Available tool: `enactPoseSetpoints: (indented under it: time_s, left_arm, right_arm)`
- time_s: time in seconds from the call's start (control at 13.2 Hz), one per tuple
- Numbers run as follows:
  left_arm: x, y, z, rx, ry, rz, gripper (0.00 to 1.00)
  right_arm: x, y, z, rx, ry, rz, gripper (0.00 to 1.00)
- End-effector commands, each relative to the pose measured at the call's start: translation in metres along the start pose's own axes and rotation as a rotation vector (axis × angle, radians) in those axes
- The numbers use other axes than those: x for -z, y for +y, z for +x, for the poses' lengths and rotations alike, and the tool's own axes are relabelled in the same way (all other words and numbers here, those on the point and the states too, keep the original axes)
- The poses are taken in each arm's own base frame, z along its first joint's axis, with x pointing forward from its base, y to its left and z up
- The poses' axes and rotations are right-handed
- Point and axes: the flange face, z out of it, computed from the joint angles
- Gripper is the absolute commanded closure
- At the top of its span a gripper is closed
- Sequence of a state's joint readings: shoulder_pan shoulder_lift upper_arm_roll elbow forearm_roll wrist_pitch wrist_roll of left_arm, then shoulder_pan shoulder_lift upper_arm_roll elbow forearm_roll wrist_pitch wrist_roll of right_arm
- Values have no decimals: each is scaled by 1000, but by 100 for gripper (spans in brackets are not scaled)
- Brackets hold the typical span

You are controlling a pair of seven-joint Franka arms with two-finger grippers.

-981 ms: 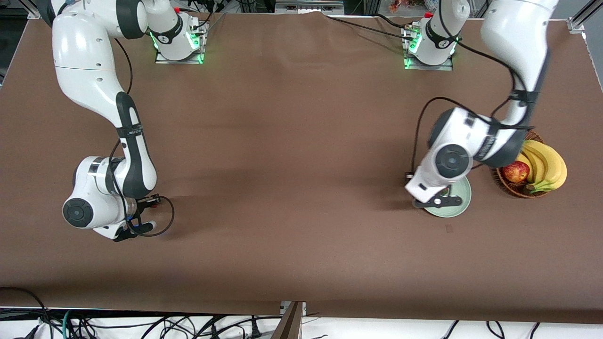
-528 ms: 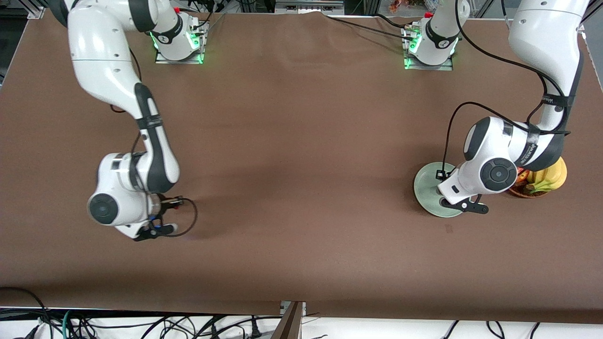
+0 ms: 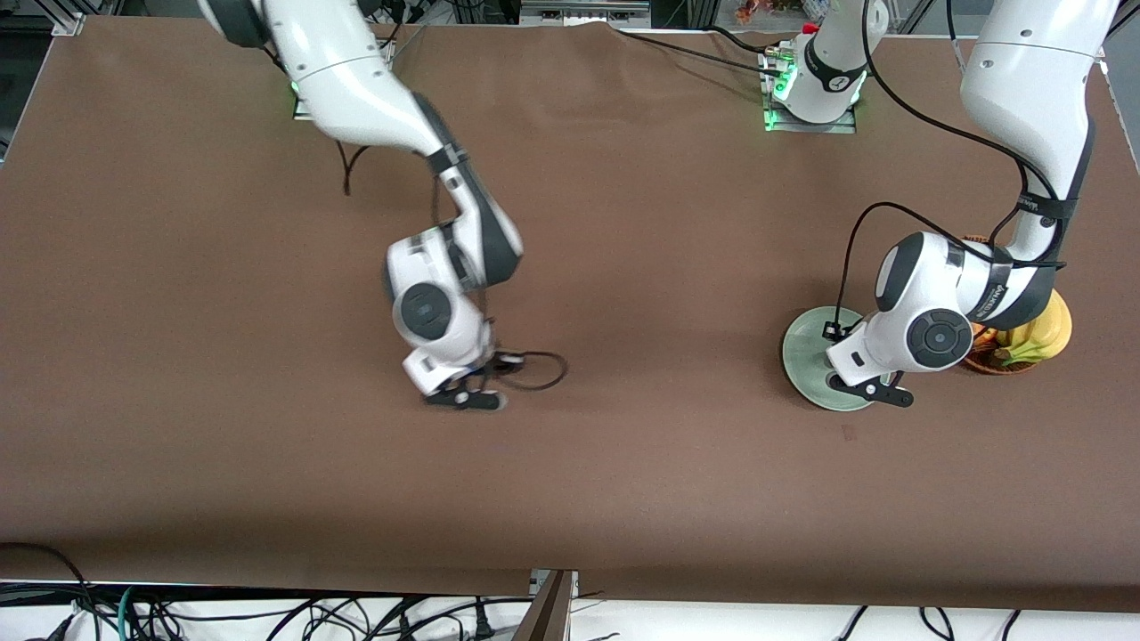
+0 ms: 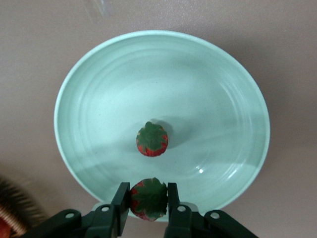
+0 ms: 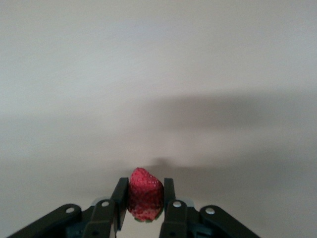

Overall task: Collect all strawberries into plate
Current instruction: 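Carry the last strawberry to mid-table and release it with the right gripper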

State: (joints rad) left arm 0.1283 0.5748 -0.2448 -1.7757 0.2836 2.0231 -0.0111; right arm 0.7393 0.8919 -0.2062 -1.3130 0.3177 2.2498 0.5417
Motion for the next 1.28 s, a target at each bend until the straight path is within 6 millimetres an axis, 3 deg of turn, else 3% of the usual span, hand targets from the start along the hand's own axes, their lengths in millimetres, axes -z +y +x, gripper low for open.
enactPoseSetpoints:
  time_s: [0.0, 0.08, 0.23, 0.45, 0.53, 0.6, 0.68, 0.75, 0.91, 1.06, 1.21]
  left_arm:
    - [-9, -8, -5, -33, 22, 12, 13]
    - [-10, -12, -6, -27, 20, 9, 0]
    - [-6, -13, -6, -22, 21, 11, 0]
    - [2, -15, -8, -7, 10, 10, 0]
    - [7, -16, -8, -2, 14, 7, 0]
    - [8, -15, -8, 0, 17, 5, 0]
    - [10, -16, -8, 2, 18, 5, 0]
    - [12, -15, -8, 1, 21, 7, 0]
    - [12, -15, -8, 2, 21, 6, 0]
    - [14, -14, -8, 3, 21, 7, 0]
    - [22, -10, -5, 10, 26, -12, 0]
  right_arm:
    - [-14, -64, -39, -106, 30, 138, 91]
    - [-13, -86, -53, -138, 33, 197, 91]
    - [-8, -127, -79, -140, 38, 251, 90]
    - [-30, -173, -123, -111, 61, 304, 90]
    - [-37, -182, -136, -127, 77, 330, 83]
    - [-47, -186, -145, -128, 81, 333, 77]
    - [-51, -188, -151, -120, 79, 331, 58]
    - [-52, -189, -153, -109, 83, 325, 1]
    - [-45, -189, -150, -89, 95, 311, 0]
    - [-31, -172, -125, -91, 97, 239, 0]
    - [6, -159, -103, -49, 100, 171, 0]
